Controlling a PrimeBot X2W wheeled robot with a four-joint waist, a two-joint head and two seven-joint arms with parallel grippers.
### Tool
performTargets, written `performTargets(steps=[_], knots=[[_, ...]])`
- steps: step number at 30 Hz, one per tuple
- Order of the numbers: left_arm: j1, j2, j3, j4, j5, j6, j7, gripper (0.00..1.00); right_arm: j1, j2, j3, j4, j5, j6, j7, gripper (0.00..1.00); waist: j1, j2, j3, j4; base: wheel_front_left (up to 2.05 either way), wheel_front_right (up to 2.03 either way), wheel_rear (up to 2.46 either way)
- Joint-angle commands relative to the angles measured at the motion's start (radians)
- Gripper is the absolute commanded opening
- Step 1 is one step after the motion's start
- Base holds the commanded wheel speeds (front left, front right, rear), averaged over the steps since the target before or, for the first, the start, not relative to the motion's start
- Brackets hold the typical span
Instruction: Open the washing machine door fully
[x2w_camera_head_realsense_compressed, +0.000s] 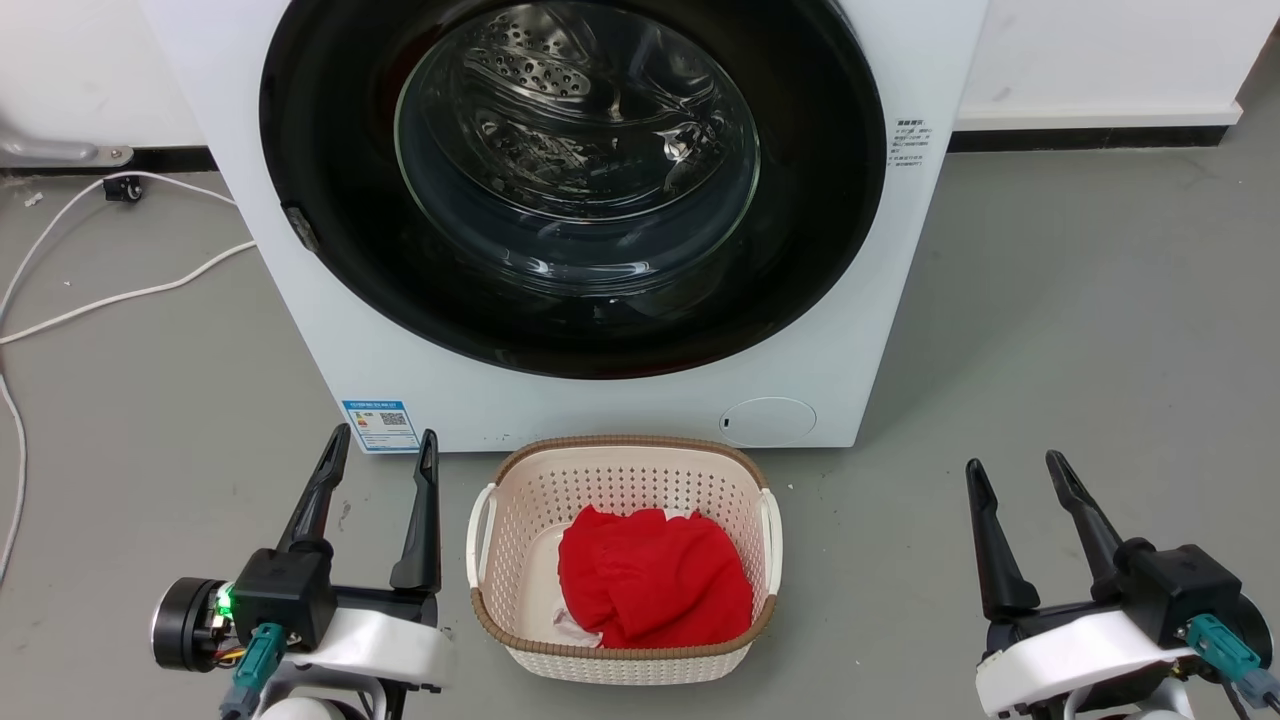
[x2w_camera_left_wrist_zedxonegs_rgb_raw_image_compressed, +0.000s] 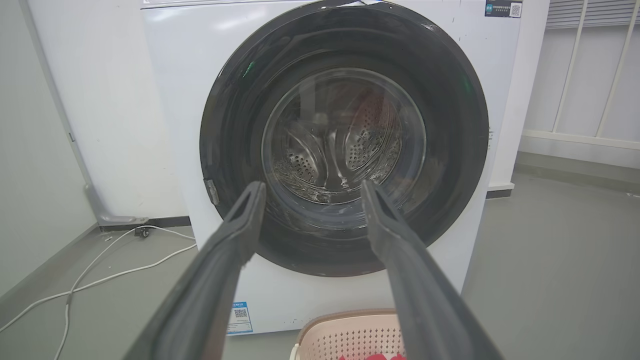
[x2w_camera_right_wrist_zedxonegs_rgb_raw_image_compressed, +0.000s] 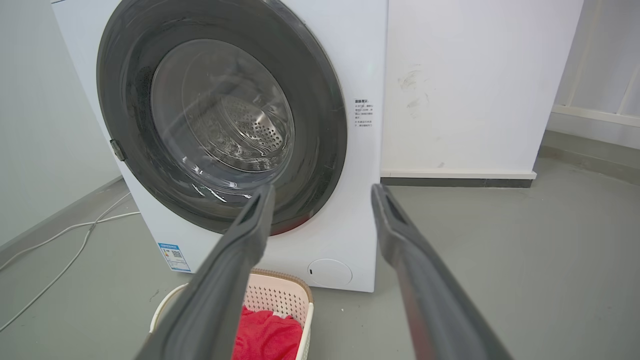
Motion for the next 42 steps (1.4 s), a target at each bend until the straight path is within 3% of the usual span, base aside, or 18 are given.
performTargets(steps=[1, 24, 25, 26, 27, 31, 42], knots=[[0.011, 0.000, 0.001, 0.000, 0.013, 0.003, -0.005, 1.00, 0.003, 0.004, 0.001, 0.001, -0.008, 0.000, -0.005, 1.00, 0.0000, 0.0000, 0.000, 0.000, 0.00, 0.00, 0.00], [0.019, -0.020, 0.032, 0.017, 0.006, -0.015, -0.008, 1.00, -0.007, 0.004, 0.004, 0.035, 0.032, 0.000, -0.025, 1.00, 0.0000, 0.0000, -0.001, -0.013, 0.00, 0.00, 0.00], [0.020, -0.020, 0.033, 0.016, 0.007, -0.015, -0.008, 1.00, -0.007, 0.004, 0.004, 0.035, 0.037, 0.000, -0.025, 0.67, 0.0000, 0.0000, -0.002, -0.013, 0.00, 0.00, 0.00], [0.021, -0.021, 0.033, 0.016, 0.008, -0.016, -0.008, 1.00, -0.007, 0.004, 0.004, 0.035, 0.040, 0.000, -0.026, 0.14, 0.0000, 0.0000, -0.002, -0.013, 0.00, 0.00, 0.00], [0.022, -0.022, 0.034, 0.016, 0.009, -0.017, -0.008, 1.00, -0.007, 0.004, 0.005, 0.036, 0.046, 0.000, -0.027, 0.00, 0.0000, 0.0000, -0.002, -0.013, 0.00, 0.00, 0.00], [0.023, -0.023, 0.036, 0.015, 0.012, -0.018, -0.008, 1.00, -0.012, 0.004, 0.009, 0.035, 0.098, 0.000, -0.035, 0.00, 0.0000, 0.0000, -0.001, -0.013, 0.00, 0.00, 0.00], [0.014, -0.027, 0.046, 0.012, 0.016, -0.015, -0.008, 1.00, -0.075, 0.004, 0.041, 0.096, 0.826, 0.000, -0.069, 0.00, 0.0000, 0.0000, 0.009, -0.016, 0.00, 0.00, 0.00]])
